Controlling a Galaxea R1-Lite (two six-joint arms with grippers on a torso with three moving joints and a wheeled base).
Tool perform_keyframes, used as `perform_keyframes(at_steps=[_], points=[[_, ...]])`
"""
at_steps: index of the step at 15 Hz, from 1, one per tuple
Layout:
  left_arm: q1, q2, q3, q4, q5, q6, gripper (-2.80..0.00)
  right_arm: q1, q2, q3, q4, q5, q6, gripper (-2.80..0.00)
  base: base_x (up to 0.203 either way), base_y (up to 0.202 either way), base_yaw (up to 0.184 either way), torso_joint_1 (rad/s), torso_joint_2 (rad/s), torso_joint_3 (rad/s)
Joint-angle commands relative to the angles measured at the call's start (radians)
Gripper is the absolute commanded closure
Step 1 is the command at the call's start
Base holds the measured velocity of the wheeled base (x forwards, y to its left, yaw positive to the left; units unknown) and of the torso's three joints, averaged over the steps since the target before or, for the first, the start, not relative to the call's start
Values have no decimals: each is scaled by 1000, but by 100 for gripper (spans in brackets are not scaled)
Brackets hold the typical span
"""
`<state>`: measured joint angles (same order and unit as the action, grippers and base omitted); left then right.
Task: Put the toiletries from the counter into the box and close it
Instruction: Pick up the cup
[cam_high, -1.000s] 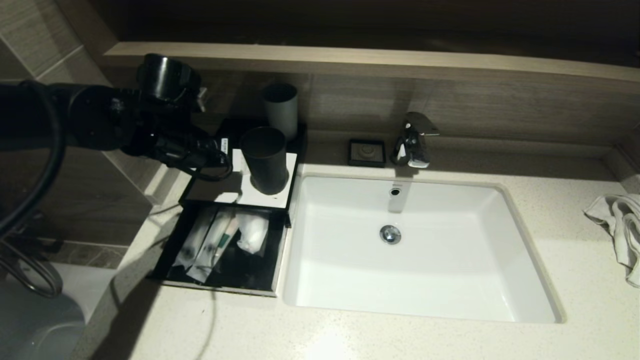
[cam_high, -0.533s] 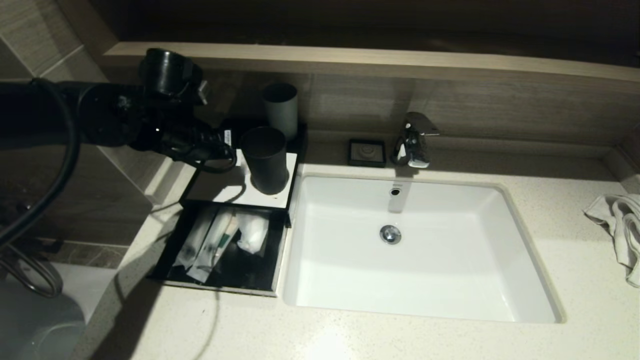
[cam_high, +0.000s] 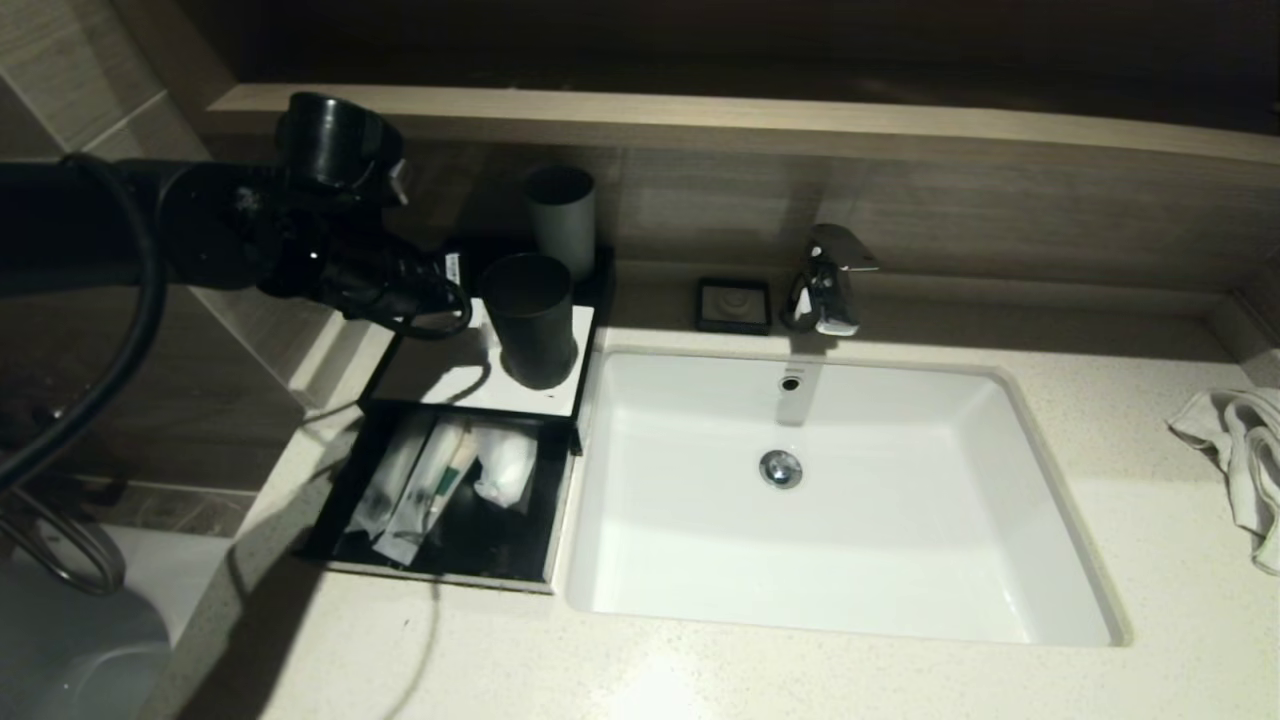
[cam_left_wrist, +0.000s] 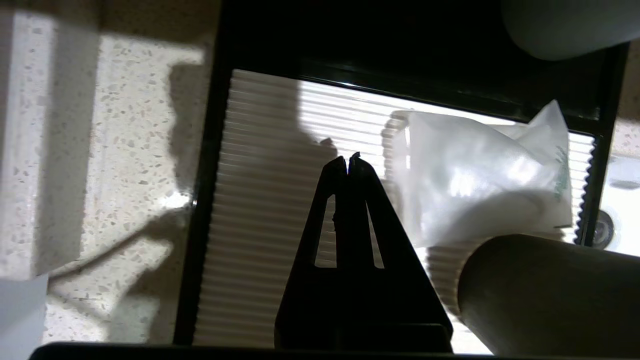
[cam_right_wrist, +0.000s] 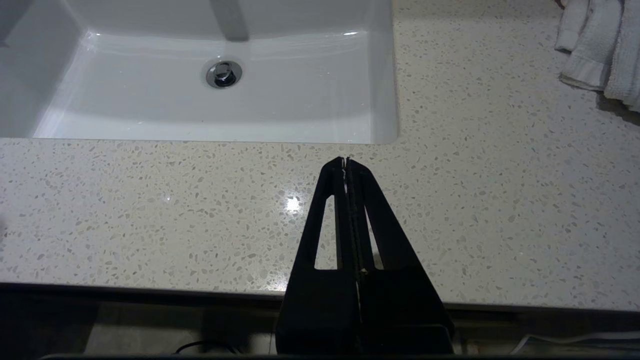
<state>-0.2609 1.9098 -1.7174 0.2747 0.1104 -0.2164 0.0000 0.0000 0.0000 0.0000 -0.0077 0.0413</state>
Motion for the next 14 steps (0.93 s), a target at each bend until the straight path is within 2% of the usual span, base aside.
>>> perform_keyframes(at_steps=[1, 3, 5, 8, 11, 14], points=[[23, -7, 1, 1, -1, 1, 0, 0, 0, 0, 0, 0, 0, 0, 0, 0, 0, 0, 0, 0], [54, -16, 7, 5, -32, 9, 0, 0, 0, 0, 0, -1, 0, 0, 0, 0, 0, 0, 0, 0], [85, -32, 18, 7, -139, 20, 0, 0, 0, 0, 0, 0, 0, 0, 0, 0, 0, 0, 0, 0], [123, -46, 57, -8, -252, 114, 0, 0, 0, 0, 0, 0, 0, 0, 0, 0, 0, 0, 0, 0], [154, -54, 121, -103, -357, 185, 0, 0, 0, 0, 0, 0, 0, 0, 0, 0, 0, 0, 0, 0], [183, -60, 173, -148, -490, 295, 0, 0, 0, 0, 0, 0, 0, 0, 0, 0, 0, 0, 0, 0]])
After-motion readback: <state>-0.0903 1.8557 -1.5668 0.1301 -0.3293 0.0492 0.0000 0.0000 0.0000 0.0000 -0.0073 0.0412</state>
